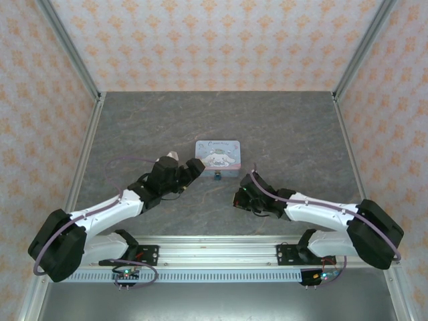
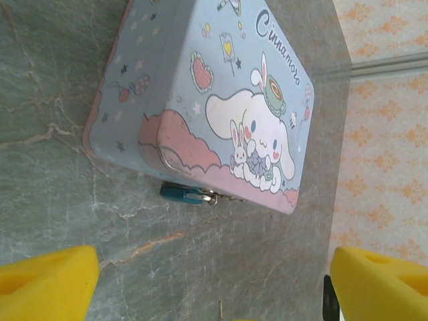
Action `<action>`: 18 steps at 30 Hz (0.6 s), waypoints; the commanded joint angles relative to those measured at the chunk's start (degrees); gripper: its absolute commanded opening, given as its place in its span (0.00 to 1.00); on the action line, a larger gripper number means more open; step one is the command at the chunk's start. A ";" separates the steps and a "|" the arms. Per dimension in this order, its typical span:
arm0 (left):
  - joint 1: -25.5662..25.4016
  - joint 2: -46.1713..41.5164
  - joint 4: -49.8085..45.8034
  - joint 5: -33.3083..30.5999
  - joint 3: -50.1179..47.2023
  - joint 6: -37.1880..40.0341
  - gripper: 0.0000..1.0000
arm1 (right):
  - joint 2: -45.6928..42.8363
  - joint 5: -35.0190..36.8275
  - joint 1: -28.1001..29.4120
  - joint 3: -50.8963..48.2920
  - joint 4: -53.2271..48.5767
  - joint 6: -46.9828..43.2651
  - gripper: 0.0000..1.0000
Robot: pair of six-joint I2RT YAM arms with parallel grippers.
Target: Unlock the padlock with the key
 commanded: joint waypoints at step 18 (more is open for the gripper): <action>-5.02 8.43 5.28 1.95 8.46 1.28 0.75 | -8.88 -11.85 -6.47 -2.66 10.32 -8.95 0.00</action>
